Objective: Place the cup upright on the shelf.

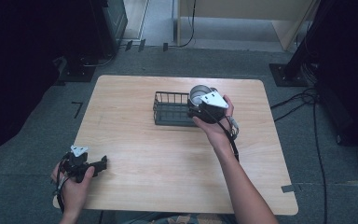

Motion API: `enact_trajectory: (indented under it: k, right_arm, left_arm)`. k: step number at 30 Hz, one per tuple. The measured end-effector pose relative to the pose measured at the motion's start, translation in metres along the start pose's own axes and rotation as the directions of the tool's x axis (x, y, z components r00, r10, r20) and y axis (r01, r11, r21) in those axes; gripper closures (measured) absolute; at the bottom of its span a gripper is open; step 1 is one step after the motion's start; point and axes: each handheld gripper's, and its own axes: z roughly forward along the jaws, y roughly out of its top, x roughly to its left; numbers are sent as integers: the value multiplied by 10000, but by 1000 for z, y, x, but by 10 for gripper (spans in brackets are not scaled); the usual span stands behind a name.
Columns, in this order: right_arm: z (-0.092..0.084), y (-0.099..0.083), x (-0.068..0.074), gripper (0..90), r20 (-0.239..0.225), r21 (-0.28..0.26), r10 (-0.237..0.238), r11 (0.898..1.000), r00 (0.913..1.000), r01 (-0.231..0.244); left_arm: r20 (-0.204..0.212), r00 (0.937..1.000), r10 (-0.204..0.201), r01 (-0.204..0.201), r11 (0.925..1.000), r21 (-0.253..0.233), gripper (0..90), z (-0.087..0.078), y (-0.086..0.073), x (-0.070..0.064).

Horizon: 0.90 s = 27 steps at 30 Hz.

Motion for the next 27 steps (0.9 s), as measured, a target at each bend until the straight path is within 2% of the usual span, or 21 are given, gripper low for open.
enact_trajectory:
  k: [2, 6, 8, 12, 14, 18, 19, 24, 27]
  right_arm:
    - [10, -1, -3, 181, 111, 89, 83, 9999, 9999, -84]
    - [20, -2, -6, 182, 176, 302, 241, 9992, 9996, -246]
    - [30, -3, -8, 181, 66, 580, 471, 9972, 9989, -474]
    - [37, -6, -7, 181, 61, 725, 554, 9958, 9984, -557]
    - [42, -9, -8, 181, -19, 893, 791, 9929, 9969, -787]
    - [50, -16, -10, 181, 93, 1356, 946, 9862, 9955, -950]
    - [54, -18, -9, 181, 76, 1619, 979, 9820, 9952, -978]
    - [57, -21, -9, 181, -7, 1936, 1049, 9757, 9945, -1028]
    - [60, -22, -8, 180, -68, 2321, 1083, 9671, 9941, -1037]
  left_arm:
    - [1, 10000, -1, 1, 10000, 0, 0, 0, 0, 0]
    - [0, 10000, -2, 2, 10000, -2, 0, 0, 0, 0]
    - [0, 10000, -1, 1, 10000, -1, 0, 0, 0, 0]
    - [1, 10000, -2, 2, 10000, -2, 0, 0, 0, 0]
    - [0, 10000, 0, 0, 10000, -1, 0, 0, 0, 0]
    - [0, 10000, 0, 0, 10000, 0, 0, 0, 0, 0]
    - [0, 10000, -1, 1, 10000, -1, 0, 0, 0, 0]
    - [0, 10000, -1, 1, 10000, 0, 0, 0, 0, 0]
    - [0, 10000, -1, 1, 10000, -1, 0, 0, 0, 0]
